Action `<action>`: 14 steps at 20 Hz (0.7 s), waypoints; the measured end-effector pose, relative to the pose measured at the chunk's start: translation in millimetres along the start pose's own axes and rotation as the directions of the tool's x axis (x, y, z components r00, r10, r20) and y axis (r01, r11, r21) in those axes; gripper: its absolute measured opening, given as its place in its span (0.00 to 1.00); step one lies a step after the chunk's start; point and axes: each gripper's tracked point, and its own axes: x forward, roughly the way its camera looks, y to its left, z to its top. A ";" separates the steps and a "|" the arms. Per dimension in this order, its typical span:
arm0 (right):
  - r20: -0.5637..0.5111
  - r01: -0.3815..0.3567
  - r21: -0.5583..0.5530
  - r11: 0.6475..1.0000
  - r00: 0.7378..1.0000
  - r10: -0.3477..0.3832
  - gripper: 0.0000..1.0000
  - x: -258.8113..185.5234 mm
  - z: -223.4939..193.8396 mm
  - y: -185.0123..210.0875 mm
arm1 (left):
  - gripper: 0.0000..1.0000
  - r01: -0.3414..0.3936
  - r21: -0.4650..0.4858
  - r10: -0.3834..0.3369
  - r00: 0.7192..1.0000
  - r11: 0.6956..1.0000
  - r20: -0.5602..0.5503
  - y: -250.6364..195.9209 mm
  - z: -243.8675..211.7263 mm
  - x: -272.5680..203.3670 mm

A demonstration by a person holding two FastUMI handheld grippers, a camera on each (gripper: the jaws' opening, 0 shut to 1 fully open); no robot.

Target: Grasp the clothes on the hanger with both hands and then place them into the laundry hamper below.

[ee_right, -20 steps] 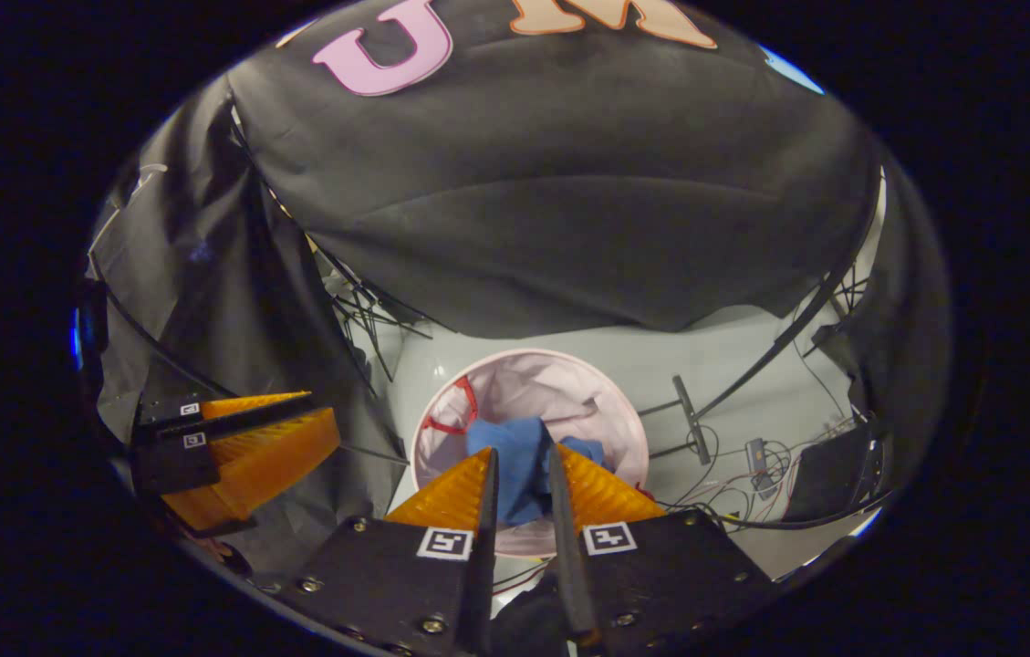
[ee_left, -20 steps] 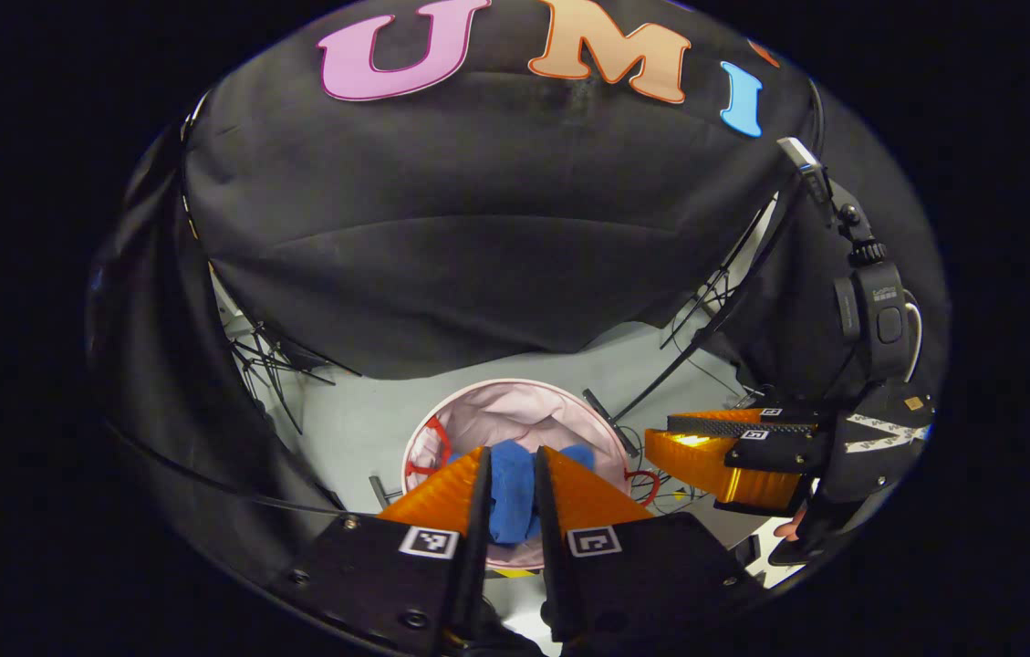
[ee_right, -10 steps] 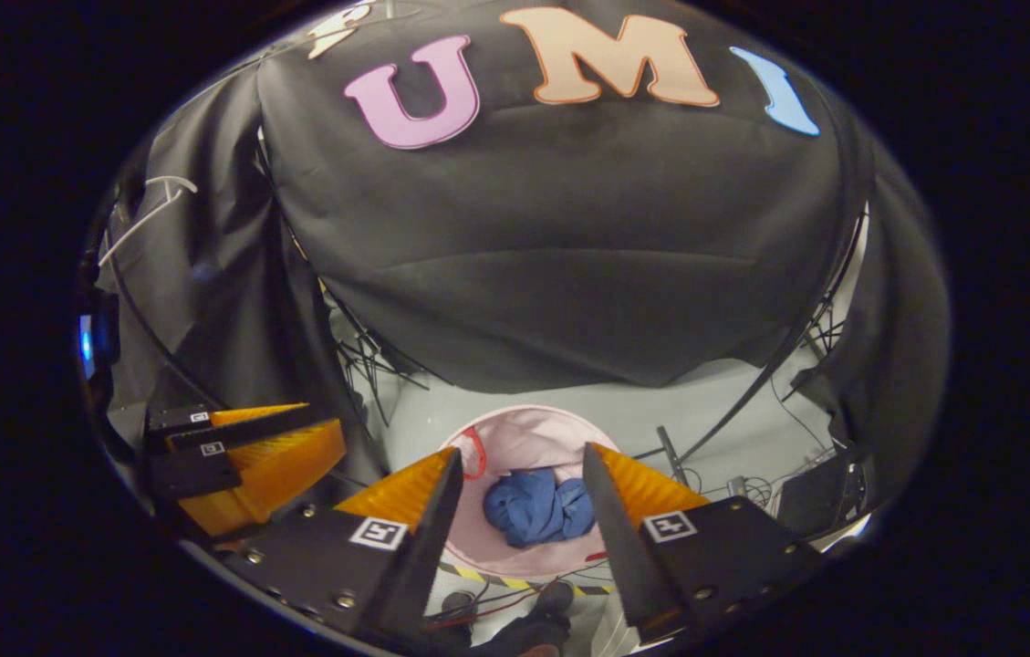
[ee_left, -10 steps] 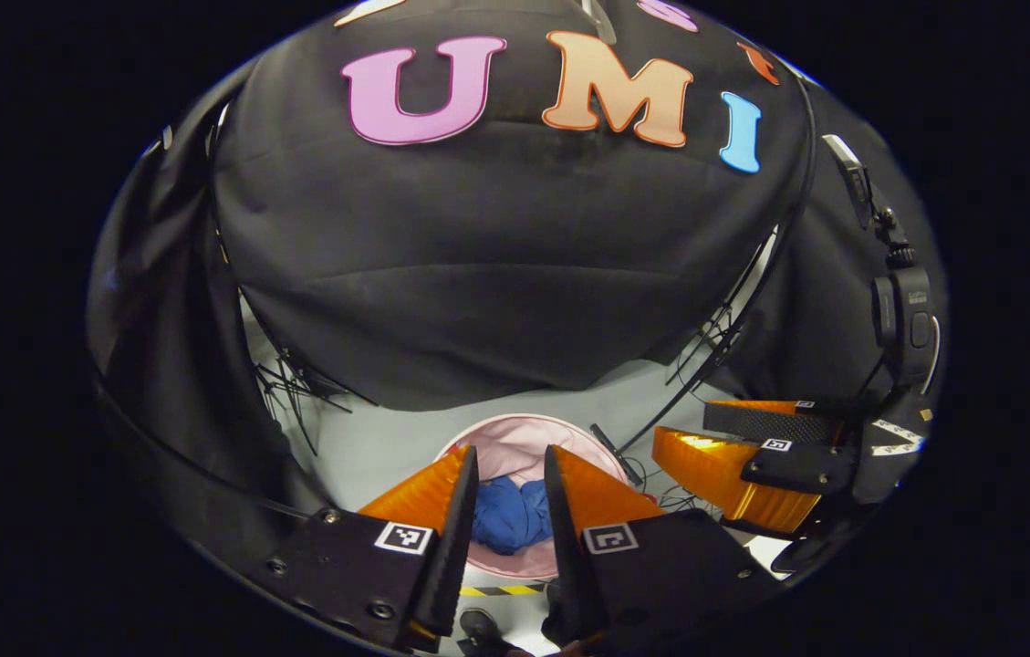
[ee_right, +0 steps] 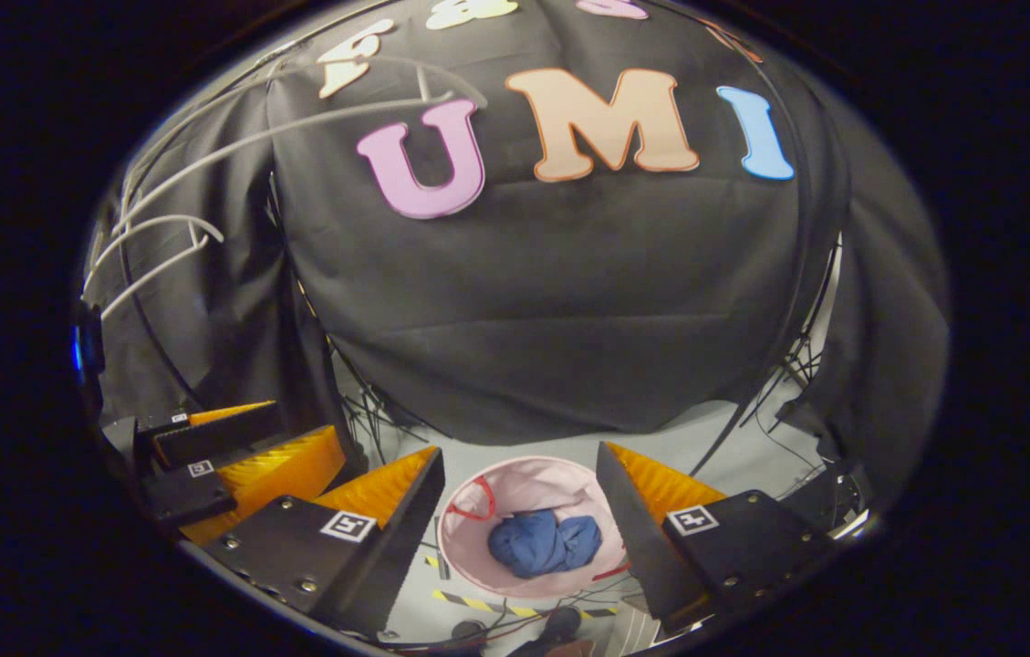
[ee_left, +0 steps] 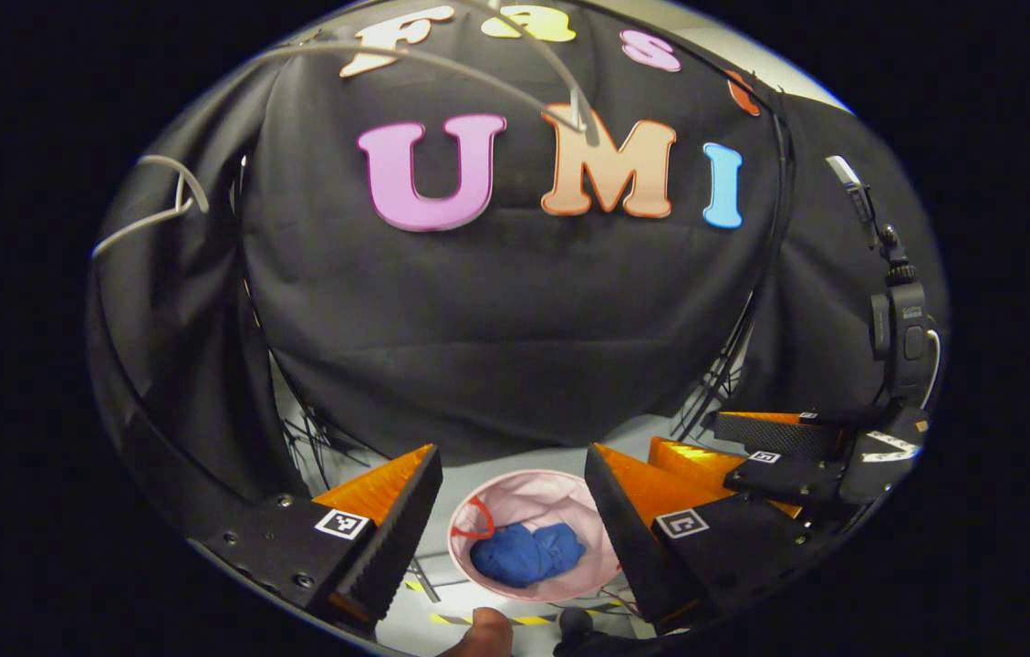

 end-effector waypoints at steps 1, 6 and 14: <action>0.027 0.000 0.009 1.000 1.000 0.000 0.95 -8.7 12.2 3.1 | 0.98 0.000 0.005 -0.001 1.000 1.000 0.020 2.6 6.6 -7.8; 0.186 0.027 0.000 1.000 0.982 -0.026 1.00 -56.1 76.7 15.8 | 0.97 0.000 -0.008 0.001 0.991 1.000 0.133 7.9 55.0 -43.1; 0.373 0.071 0.012 0.997 0.925 -0.071 1.00 -144.0 139.7 28.8 | 0.96 0.036 0.076 -0.059 0.939 0.997 0.340 3.1 121.3 -124.8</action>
